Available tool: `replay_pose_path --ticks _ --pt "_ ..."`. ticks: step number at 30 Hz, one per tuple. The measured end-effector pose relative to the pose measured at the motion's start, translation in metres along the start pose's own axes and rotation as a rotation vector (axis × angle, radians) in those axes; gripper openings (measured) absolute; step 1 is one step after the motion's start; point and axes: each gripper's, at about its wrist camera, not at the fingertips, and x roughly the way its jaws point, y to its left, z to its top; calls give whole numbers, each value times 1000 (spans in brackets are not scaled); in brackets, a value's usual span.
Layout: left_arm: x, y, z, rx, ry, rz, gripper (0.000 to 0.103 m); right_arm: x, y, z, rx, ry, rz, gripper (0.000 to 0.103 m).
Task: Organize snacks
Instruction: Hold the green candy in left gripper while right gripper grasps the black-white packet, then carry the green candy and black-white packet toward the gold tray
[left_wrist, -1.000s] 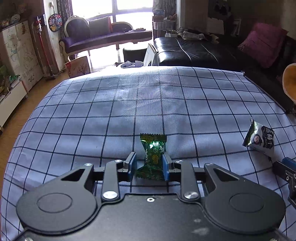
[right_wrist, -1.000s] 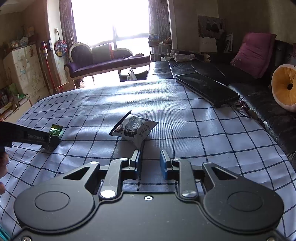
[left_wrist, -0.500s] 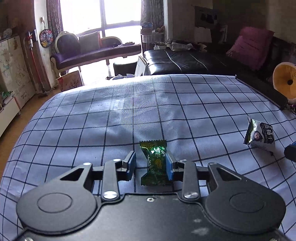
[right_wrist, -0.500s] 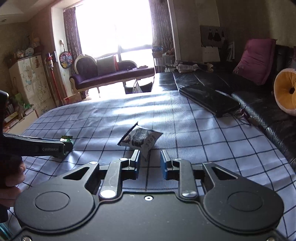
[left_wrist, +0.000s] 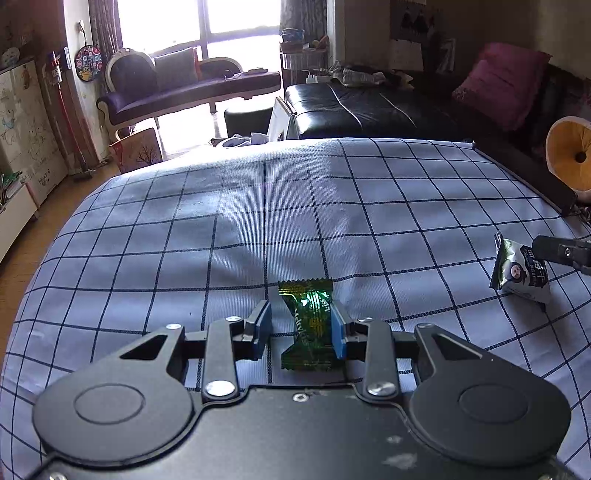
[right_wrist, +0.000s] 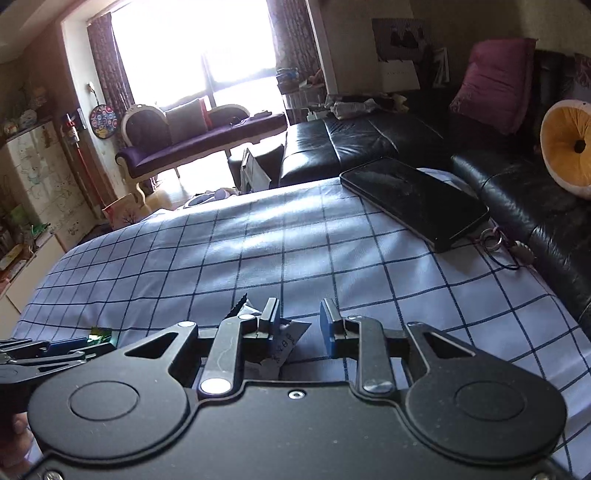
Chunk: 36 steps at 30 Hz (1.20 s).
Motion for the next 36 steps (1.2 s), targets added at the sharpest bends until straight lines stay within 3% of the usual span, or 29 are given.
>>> replay_pose_path --ticks 4,7,11,16,18,21,25,27,31,36 --pt "3 2 8 1 30 -1 34 -8 11 -9 -27 86 78 37" --pt "5 3 13 1 42 -5 34 -16 24 -16 -103 94 123 37" --pt "8 4 18 -7 61 -7 34 -19 40 -18 -217 64 67 37" --pt "11 5 23 -10 73 -7 34 -2 48 -16 -171 158 147 37" --pt "13 6 23 -14 78 -15 34 -3 52 -18 -158 142 128 37" --pt "15 10 25 -28 94 -26 34 -17 55 -18 -174 47 91 37" --pt "20 11 30 -31 118 -20 34 -21 57 -10 -183 -26 -12 38" --pt "22 10 32 -29 124 -18 34 -13 57 -6 -174 -7 -30 45" --pt "24 12 32 -33 132 -28 34 10 59 -5 -168 64 -46 45" --pt "27 16 37 -41 151 -44 34 21 60 -11 -166 92 -74 48"
